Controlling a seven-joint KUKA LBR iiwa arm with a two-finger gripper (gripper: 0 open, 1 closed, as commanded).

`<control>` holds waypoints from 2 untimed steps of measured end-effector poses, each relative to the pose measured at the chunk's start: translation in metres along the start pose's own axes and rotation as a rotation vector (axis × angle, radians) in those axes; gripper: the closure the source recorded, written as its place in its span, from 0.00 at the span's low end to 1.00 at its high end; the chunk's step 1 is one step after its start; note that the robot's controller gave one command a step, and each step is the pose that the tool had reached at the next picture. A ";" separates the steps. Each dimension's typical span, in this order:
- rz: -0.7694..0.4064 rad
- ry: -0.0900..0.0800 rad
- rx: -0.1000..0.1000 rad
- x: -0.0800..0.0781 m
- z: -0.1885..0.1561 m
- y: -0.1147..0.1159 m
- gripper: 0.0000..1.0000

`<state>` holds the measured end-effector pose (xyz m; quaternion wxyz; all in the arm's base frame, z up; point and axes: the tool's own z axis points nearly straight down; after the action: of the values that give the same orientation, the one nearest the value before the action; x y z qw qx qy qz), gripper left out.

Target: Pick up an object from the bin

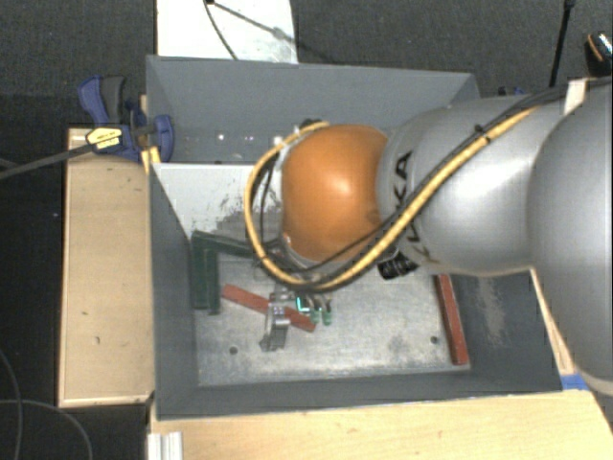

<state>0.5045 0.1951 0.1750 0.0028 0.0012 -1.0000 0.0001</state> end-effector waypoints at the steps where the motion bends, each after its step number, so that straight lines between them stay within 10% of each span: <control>1: 0.157 -0.006 -0.002 -0.067 0.108 0.035 0.00; 2: 0.381 -0.006 -0.002 -0.049 0.104 0.024 0.00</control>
Offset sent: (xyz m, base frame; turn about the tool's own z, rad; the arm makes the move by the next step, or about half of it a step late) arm 0.0662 0.0343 -0.1050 0.1584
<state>0.5526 0.2192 0.0703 0.0000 -0.1882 -0.9821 -0.0003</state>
